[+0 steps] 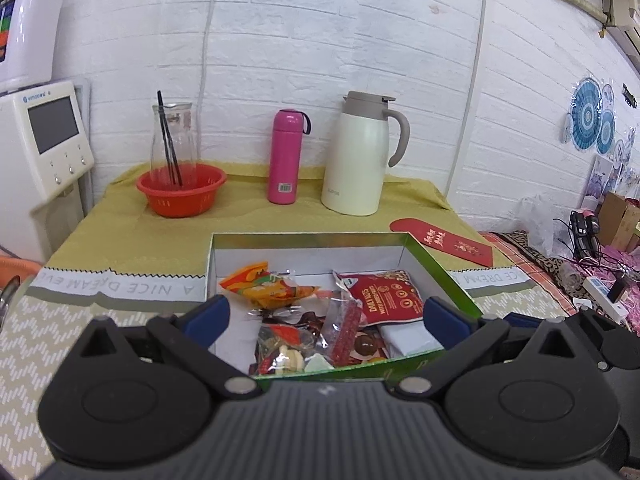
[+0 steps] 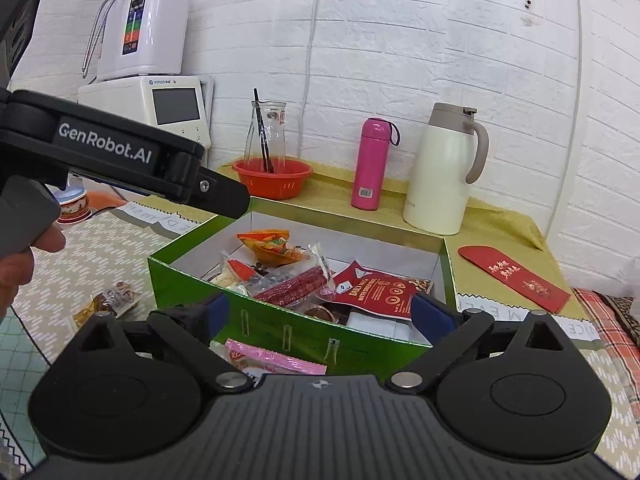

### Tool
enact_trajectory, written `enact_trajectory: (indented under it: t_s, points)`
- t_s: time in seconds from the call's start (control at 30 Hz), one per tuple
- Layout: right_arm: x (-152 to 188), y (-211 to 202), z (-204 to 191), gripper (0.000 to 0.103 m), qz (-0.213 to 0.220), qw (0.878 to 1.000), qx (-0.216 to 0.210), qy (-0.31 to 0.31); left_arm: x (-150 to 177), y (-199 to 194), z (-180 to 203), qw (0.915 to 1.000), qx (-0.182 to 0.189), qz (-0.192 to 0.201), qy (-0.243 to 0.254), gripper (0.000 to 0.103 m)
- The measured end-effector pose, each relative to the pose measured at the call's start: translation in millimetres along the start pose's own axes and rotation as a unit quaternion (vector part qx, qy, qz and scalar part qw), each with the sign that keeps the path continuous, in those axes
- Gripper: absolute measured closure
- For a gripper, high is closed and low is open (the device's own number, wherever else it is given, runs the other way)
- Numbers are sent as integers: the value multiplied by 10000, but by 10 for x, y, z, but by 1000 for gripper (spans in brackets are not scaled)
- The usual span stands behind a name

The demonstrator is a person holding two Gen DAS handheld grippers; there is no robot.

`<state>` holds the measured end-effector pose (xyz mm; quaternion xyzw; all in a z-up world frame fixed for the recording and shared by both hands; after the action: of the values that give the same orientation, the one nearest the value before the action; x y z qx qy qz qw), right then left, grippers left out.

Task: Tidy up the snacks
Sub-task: 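Withdraw both tools from the box over the remaining snacks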

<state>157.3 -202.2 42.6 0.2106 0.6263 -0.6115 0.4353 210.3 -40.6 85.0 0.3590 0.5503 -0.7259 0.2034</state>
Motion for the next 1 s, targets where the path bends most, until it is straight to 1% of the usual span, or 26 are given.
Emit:
enact_trajectory:
  t_s: [0.17,0.23,0.3,0.43,0.53,0.6,0.67,0.73,0.8,0.9,1.0]
  points:
    - [165,-282,-59,0,3,9999,85,-118,233,-261,33,9999,149,-71,-4,0]
    - [275,-404,-61,0,13,9999,131,-107,384,-369,31,9997,219,-77,5,0]
    - [410,-503,-63,0,-7,9999,82,-69,554,-442,22,9995,304,-129,-3,0]
    - [710,-602,-134,0,-220,9998,-4,0,966,-515,-7,9985,434,-326,-65,0]
    - [927,-602,-236,0,-400,9992,25,26,1260,-533,-34,9981,376,-462,-141,0]
    - [1017,-565,-281,0,-550,9983,-64,167,1437,-544,-91,9973,414,-552,-268,0]
    - [1065,-531,-319,0,-692,9966,-244,366,1561,-550,-182,9958,435,-654,-469,0]
    - [1071,-505,-373,0,-771,9947,-464,495,1636,-569,-301,9951,387,-691,-583,0]
    - [1074,-497,-466,0,-772,9941,-635,430,1650,-590,-429,9955,190,-696,-614,0]
    - [1038,-466,-600,0,-788,9942,-661,299,1620,-610,-632,9955,-93,-654,-682,0]
    - [1013,-436,-701,0,-814,9935,-764,227,1510,-590,-838,9962,-54,-542,-677,0]
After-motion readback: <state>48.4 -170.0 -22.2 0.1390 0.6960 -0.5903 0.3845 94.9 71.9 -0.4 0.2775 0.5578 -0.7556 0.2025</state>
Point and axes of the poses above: each gripper's, at about its wrist camera, not at the fingertips, and y roughly the way its jaws point, z to its right, x to its underside, the point moved 2 cm from there along y, roughly the way its jaws point, and after that the axes turned 14 degrees about -z, right-handed, at the moved point
